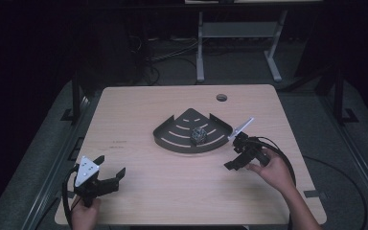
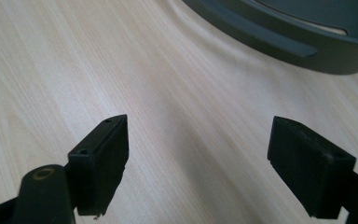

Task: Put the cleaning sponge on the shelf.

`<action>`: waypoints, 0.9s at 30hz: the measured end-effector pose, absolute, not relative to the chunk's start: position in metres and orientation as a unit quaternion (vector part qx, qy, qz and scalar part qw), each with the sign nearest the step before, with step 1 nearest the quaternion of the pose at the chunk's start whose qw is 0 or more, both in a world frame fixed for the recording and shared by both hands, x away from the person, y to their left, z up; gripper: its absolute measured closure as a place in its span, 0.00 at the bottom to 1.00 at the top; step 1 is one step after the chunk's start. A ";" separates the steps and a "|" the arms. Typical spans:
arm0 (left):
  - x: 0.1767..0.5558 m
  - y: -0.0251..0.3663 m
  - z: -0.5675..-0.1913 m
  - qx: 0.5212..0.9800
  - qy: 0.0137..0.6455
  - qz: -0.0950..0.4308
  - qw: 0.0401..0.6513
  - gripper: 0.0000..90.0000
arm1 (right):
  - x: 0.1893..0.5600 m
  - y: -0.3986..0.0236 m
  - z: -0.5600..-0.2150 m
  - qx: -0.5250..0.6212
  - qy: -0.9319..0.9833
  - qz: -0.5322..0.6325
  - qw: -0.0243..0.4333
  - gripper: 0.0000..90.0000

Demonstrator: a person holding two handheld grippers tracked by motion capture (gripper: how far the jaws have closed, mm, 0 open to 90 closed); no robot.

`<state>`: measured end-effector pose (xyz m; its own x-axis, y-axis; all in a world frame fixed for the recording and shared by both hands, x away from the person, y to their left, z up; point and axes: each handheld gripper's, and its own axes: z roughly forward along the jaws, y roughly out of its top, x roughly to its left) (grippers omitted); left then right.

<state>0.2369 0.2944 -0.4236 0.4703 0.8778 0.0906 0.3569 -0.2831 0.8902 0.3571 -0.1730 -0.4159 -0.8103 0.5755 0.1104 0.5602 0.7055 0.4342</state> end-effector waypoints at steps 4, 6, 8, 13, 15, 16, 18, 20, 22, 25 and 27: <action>0.237 0.294 -0.424 0.741 0.417 0.304 0.430 0.15 | 0.354 -0.175 -0.418 0.310 0.923 0.228 0.017 0.22; 0.237 0.295 -0.424 0.740 0.418 0.305 0.430 0.15 | 0.351 -0.177 -0.419 0.311 0.921 0.234 0.015 0.22; 0.237 0.294 -0.424 0.741 0.416 0.304 0.431 0.15 | 0.348 -0.180 -0.421 0.314 0.919 0.239 0.015 0.22; 0.237 0.294 -0.423 0.741 0.416 0.305 0.430 0.15 | 0.344 -0.185 -0.424 0.317 0.917 0.242 0.013 0.22; 0.237 0.294 -0.423 0.741 0.416 0.305 0.430 0.15 | 0.342 -0.187 -0.426 0.319 0.916 0.242 0.013 0.22; 0.237 0.294 -0.423 0.741 0.416 0.305 0.430 0.15 | 0.341 -0.188 -0.426 0.321 0.916 0.242 0.013 0.22; 0.237 0.294 -0.424 0.741 0.416 0.305 0.430 0.15 | 0.339 -0.190 -0.428 0.322 0.914 0.245 0.013 0.22; 0.237 0.294 -0.424 0.741 0.416 0.304 0.431 0.15 | 0.337 -0.193 -0.430 0.324 0.914 0.245 0.012 0.22; 0.237 0.294 -0.424 0.740 0.417 0.303 0.431 0.15 | 0.334 -0.195 -0.432 0.325 0.912 0.248 0.013 0.22; 0.237 0.294 -0.424 0.740 0.417 0.304 0.431 0.15 | 0.331 -0.199 -0.434 0.329 0.911 0.249 0.012 0.22; 0.237 0.294 -0.424 0.740 0.417 0.303 0.431 0.15 | 0.330 -0.201 -0.436 0.331 0.910 0.250 0.010 0.22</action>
<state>0.2369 0.2940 -0.4240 0.4681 0.8791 0.0898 0.3557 -0.2805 0.8915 0.3297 -0.2015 -0.4358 -0.7810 0.6071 0.1468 0.5967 0.6559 0.4623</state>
